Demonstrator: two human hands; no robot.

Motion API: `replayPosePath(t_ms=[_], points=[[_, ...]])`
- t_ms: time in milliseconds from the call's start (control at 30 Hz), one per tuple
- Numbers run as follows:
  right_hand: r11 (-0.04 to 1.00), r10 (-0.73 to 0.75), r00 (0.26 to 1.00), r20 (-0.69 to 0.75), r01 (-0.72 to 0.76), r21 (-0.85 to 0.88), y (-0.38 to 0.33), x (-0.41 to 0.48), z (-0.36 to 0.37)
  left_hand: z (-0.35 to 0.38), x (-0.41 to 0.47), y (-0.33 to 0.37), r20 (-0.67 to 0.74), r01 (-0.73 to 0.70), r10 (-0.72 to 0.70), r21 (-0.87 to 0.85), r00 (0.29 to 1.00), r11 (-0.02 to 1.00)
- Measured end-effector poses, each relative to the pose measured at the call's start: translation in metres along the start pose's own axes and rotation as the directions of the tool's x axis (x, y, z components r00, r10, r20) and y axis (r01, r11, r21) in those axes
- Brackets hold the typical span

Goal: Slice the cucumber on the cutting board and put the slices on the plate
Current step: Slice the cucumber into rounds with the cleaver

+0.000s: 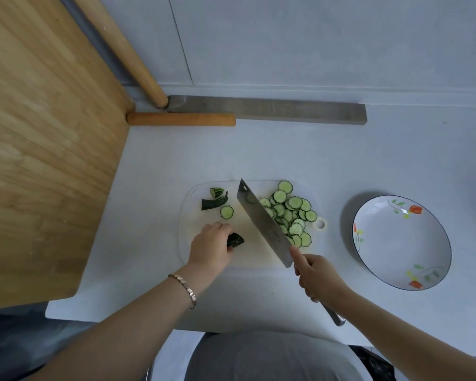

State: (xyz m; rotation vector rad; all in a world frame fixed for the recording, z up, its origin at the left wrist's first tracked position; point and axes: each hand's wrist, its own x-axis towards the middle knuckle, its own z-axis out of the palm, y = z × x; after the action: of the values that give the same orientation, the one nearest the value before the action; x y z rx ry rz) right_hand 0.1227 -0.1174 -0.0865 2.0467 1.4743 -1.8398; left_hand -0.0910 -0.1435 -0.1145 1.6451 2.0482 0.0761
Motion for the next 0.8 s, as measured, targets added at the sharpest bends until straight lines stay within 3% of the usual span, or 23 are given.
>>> replayPosePath(t_ms=[233,567,800], points=[[0.996,0.026,0.999,-0.028,-0.023,0.081,-0.002,0.003,-0.015,0.005,0.01,0.023,-0.025,-0.047,0.045,-0.127,0.999,0.991],[0.999,0.003,1.0,-0.015,-0.002,0.039,-0.018,-0.008,-0.015,0.02,0.013,0.033,-0.132,-0.066,0.028,-0.293,0.991,0.954],[1.0,0.015,1.0,-0.007,-0.015,-0.011,-0.023,-0.01,-0.012,0.021,0.015,0.033,-0.134,-0.067,0.027,-0.3,0.991,0.952]])
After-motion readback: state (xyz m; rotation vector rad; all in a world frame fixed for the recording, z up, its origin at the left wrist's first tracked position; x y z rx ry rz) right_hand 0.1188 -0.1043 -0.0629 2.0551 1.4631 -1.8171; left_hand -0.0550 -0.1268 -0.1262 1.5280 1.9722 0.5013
